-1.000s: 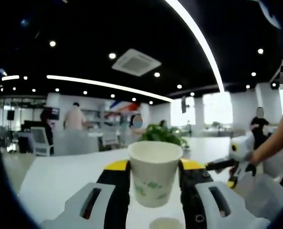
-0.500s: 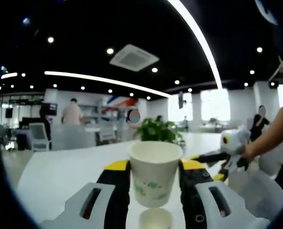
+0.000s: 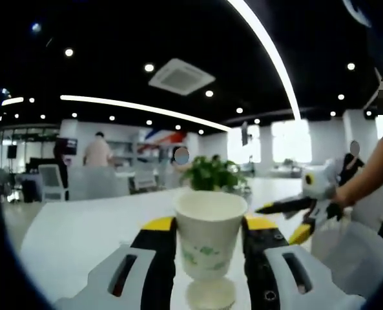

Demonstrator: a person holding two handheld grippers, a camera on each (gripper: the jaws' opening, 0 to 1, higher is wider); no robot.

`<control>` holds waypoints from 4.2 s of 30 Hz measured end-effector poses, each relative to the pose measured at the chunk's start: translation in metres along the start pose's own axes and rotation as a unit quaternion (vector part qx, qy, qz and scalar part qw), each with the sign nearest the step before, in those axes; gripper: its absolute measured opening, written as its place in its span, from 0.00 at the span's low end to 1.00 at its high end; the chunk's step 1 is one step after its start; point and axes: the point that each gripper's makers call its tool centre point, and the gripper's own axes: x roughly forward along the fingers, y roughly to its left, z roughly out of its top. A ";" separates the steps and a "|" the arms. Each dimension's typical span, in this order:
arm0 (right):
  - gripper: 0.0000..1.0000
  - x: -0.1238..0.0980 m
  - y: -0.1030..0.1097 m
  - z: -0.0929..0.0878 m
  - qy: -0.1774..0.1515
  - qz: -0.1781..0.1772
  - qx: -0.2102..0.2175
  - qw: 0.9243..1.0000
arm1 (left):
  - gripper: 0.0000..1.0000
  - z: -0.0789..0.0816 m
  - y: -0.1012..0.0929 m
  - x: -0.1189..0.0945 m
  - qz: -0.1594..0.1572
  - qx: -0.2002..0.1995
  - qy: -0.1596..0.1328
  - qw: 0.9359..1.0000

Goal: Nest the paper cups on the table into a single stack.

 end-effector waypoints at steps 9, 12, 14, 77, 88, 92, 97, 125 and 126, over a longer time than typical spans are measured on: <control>1.00 -0.005 -0.001 -0.004 0.005 -0.004 0.002 1.000 | 0.38 -0.030 0.000 0.006 0.001 -0.001 0.025 1.000; 1.00 -0.005 -0.001 -0.004 0.006 -0.005 0.002 1.000 | 0.38 -0.043 0.003 0.006 0.004 -0.005 0.036 0.999; 1.00 -0.006 -0.002 -0.004 0.006 -0.005 0.003 1.000 | 0.38 -0.051 0.003 0.005 0.005 -0.008 0.041 0.999; 1.00 0.001 0.000 -0.022 0.007 -0.014 0.013 1.000 | 0.94 -0.076 0.073 -0.124 0.127 0.022 0.174 0.976; 1.00 -0.005 0.000 -0.030 0.006 -0.029 0.018 0.999 | 0.95 -0.073 0.070 -0.139 0.158 -0.017 0.141 0.977; 1.00 -0.006 -0.001 -0.029 0.006 -0.029 0.016 0.999 | 0.95 -0.082 0.061 -0.138 0.159 -0.014 0.148 0.976; 1.00 -0.005 0.000 -0.030 0.009 -0.025 0.015 1.000 | 0.96 -0.079 0.064 -0.137 0.163 -0.004 0.145 0.976; 1.00 0.048 -0.019 -0.035 0.024 -0.005 0.019 1.000 | 0.98 -0.103 0.048 -0.135 0.137 -0.008 0.195 0.971; 1.00 0.053 -0.021 -0.036 0.026 -0.003 0.017 1.000 | 0.98 -0.102 0.048 -0.135 0.138 -0.008 0.193 0.971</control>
